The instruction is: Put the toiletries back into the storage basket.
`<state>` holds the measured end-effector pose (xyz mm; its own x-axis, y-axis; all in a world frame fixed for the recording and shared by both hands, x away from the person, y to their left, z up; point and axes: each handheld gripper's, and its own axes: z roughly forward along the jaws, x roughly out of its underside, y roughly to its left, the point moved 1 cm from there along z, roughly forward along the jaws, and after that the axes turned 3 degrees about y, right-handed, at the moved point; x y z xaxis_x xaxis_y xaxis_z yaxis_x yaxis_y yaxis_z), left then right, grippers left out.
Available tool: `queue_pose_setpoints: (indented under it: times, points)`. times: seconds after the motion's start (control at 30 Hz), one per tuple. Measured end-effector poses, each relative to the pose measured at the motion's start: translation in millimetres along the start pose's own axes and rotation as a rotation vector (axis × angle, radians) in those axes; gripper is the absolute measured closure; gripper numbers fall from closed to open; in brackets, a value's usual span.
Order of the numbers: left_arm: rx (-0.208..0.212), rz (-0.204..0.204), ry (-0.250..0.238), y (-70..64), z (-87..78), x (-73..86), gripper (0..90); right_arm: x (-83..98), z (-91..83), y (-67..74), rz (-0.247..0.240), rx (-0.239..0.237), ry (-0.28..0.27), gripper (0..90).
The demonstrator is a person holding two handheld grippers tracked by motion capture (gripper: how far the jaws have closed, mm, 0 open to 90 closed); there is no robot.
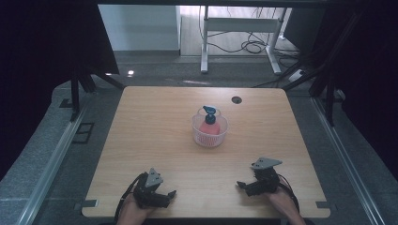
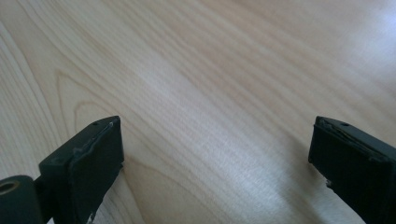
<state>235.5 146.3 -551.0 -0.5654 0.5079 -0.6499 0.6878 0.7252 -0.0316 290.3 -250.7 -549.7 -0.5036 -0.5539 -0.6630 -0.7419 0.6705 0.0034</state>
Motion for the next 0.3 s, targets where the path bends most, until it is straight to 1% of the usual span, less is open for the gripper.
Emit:
queue_pose_setpoints:
  times: [0.1,0.3]
  points:
    - [0.0,0.0,0.0,0.0,0.0,0.0,11.3,0.0,1.1,0.2,-0.008,0.001,0.003,0.0]
    - [0.001,0.001,0.001,-0.3,0.5,-0.4,11.3,0.2,1.4,0.6,-0.007,0.0,0.002,0.0]
